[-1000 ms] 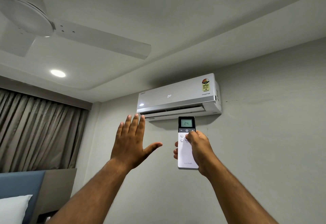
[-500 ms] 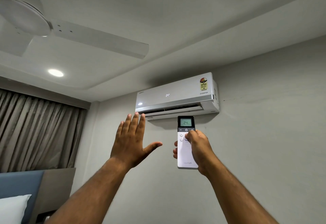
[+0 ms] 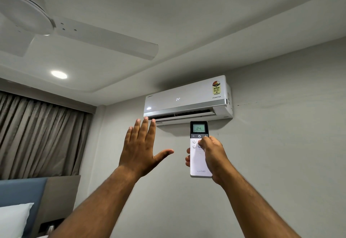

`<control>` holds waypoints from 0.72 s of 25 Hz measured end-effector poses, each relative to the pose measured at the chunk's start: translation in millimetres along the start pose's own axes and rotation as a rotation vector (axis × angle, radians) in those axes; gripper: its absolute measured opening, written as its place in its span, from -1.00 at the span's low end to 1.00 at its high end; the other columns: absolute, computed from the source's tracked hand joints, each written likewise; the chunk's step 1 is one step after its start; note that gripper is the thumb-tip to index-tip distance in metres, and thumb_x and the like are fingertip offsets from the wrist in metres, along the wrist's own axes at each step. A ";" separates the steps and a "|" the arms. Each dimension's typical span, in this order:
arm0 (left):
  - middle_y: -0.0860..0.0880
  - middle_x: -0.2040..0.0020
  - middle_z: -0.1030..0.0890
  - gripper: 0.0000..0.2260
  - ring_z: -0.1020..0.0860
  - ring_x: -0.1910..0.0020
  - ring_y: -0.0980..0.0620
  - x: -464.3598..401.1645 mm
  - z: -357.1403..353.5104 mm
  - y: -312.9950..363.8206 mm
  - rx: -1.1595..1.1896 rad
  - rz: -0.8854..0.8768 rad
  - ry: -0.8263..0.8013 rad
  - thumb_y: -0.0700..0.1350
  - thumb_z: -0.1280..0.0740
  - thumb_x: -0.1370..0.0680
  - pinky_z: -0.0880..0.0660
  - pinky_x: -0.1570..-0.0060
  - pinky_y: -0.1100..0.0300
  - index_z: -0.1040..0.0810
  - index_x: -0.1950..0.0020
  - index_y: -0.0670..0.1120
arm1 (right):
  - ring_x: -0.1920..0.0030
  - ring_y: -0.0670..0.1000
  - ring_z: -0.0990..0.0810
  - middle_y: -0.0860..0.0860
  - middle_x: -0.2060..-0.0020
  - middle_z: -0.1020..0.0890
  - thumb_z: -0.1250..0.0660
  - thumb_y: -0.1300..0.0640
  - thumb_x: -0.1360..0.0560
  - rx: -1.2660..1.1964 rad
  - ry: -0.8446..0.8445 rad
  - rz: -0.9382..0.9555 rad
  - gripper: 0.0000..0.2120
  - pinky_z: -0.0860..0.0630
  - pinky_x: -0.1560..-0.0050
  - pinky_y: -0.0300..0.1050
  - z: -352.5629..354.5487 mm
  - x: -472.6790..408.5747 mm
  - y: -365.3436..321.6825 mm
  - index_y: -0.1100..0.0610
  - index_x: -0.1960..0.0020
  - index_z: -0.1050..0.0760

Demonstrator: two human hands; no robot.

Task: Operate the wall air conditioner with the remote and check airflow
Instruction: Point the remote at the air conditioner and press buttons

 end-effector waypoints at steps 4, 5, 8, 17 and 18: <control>-0.07 -0.56 0.25 -0.08 0.21 -0.56 -0.12 -0.7 -2.1 1.5 -0.022 0.014 -0.023 0.58 0.25 -0.34 0.13 -0.52 -0.18 0.35 -0.50 0.02 | 0.40 0.18 -0.70 0.28 0.22 -0.68 -0.15 0.18 -0.60 0.010 0.000 0.005 -0.85 -0.65 0.37 0.02 3.0 0.0 -0.6 0.20 -0.10 -0.44; -0.08 -0.56 0.25 -0.08 0.21 -0.56 -0.12 -0.8 -1.9 2.0 -0.027 0.013 -0.024 0.57 0.25 -0.34 0.12 -0.52 -0.19 0.34 -0.51 0.02 | 0.41 0.18 -0.70 0.28 0.22 -0.68 -0.15 0.18 -0.60 0.006 -0.001 0.005 -0.85 -0.65 0.38 0.02 3.3 0.2 -0.7 0.20 -0.10 -0.44; -0.10 -0.57 0.16 -0.07 0.13 -0.57 -0.16 -0.5 1.5 4.4 -0.035 0.008 -0.002 0.56 0.19 -0.37 0.05 -0.51 -0.22 0.22 -0.54 -0.02 | 0.41 0.18 -0.69 0.29 0.22 -0.67 -0.15 0.19 -0.60 0.001 0.002 0.001 -0.86 -0.65 0.39 0.02 4.1 0.3 0.3 0.21 -0.08 -0.43; -0.16 -0.58 0.02 -0.05 0.00 -0.56 -0.24 -0.2 7.9 5.4 -0.075 0.017 0.035 0.54 0.12 -0.40 -0.04 -0.48 -0.27 0.01 -0.57 -0.09 | 0.41 0.22 -0.68 0.30 0.23 -0.67 -0.15 0.19 -0.58 -0.006 0.011 0.002 -0.87 -0.65 0.34 0.06 6.1 -0.6 1.2 0.22 -0.06 -0.42; -0.16 -0.58 0.01 -0.06 -0.01 -0.56 -0.24 0.1 7.7 5.2 -0.074 0.016 0.036 0.54 0.12 -0.40 -0.05 -0.48 -0.27 0.00 -0.57 -0.09 | 0.40 0.22 -0.68 0.30 0.23 -0.67 -0.15 0.19 -0.58 -0.002 0.011 0.003 -0.87 -0.65 0.34 0.05 5.9 -0.3 0.9 0.22 -0.06 -0.42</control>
Point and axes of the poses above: each hand's wrist, its own x-axis away from the middle knuckle, its own z-axis out of the back of the hand, y = z × x, the point moved 5 cm from there along -x, towards the middle knuckle
